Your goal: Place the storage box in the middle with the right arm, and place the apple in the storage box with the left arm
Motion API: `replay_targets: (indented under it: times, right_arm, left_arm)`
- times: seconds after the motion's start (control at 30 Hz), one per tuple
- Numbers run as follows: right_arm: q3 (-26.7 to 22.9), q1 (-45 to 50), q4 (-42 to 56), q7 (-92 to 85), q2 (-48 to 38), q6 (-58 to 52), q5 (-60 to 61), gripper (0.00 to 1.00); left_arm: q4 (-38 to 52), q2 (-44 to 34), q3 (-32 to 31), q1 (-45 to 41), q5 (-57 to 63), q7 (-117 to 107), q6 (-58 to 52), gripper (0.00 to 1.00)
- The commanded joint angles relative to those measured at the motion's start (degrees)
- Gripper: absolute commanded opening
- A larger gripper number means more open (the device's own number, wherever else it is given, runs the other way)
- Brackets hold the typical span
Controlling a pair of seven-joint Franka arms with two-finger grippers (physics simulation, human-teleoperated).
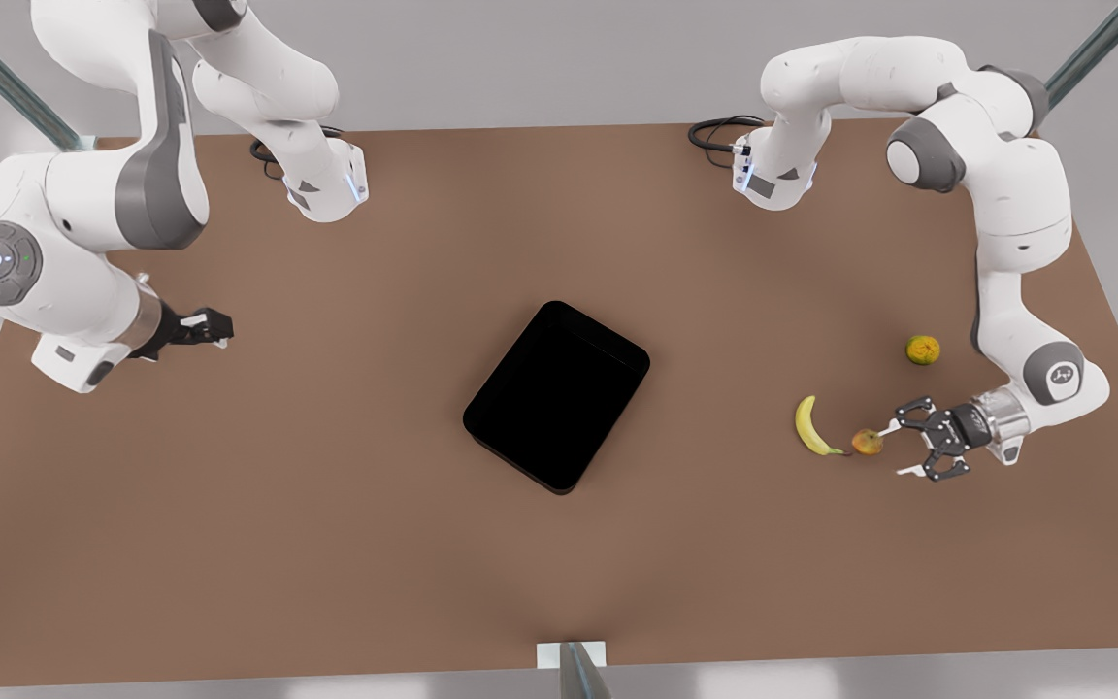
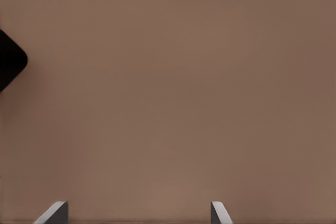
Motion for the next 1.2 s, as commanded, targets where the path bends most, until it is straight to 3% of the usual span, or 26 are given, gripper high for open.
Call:
replay_targets:
  times: [0.0, 0.2, 0.3, 0.5, 0.8, 0.83, 0.87, 0.9, 1.1, 1.17]
  right_arm:
    - [0.0, 0.0, 0.0, 0.0, 0.0, 0.0, 0.0, 1.00]
    - [0.1, 0.0, 0.4, -0.1, 1.0, -0.4, 0.0, 1.00]
    - [0.1, 0.0, 0.3, 0.0, 1.0, -0.4, 0.0, 1.00]
    - [0.2, 0.1, 0.2, 0.0, 1.5, -0.4, 0.2, 1.00]
    - [0.2, 0.3, 0.2, 0.1, 1.9, -0.8, 0.5, 1.00]
    - [0.2, 0.3, 0.2, 0.1, 1.9, -0.8, 0.5, 1.00]
    - [0.2, 0.3, 0.2, 0.1, 1.9, -0.8, 0.5, 1.00]
    - [0.2, 0.3, 0.2, 0.1, 1.9, -0.8, 0.5, 1.00]
    - [0.2, 0.5, 0.2, 0.3, 2.0, -0.8, 0.5, 1.00]
    - [0.2, 0.6, 0.2, 0.3, 2.1, -0.8, 0.5, 1.00]
  left_arm:
    - [0.0, 0.0, 0.0, 0.0, 3.3, 0.1, 0.0, 1.00]
    - [-3.8, -1.3, -0.3, -1.6, 8.4, 6.0, -4.0, 1.00]
    - [-3.4, 0.6, -1.5, -1.6, 4.5, 6.8, 2.3, 1.00]
    - [-3.3, 5.2, -1.8, 0.2, -1.3, 10.2, 4.0, 1.00]
    - [-4.1, 6.0, -3.5, 0.3, -5.3, 10.8, 7.0, 1.00]
    - [-4.6, 5.9, -3.5, 0.3, -5.5, 10.8, 7.2, 0.96]
    - [-4.9, 6.0, -3.5, 0.3, -5.6, 10.7, 7.4, 0.84]
    - [-4.9, 6.0, -3.5, 0.3, -5.7, 10.7, 7.5, 0.62]
    - [-5.0, 6.2, -3.4, 1.5, -6.0, 10.6, 6.8, 0.50]
    - [-5.0, 6.2, -3.4, 1.8, -6.0, 10.4, 6.5, 0.30]
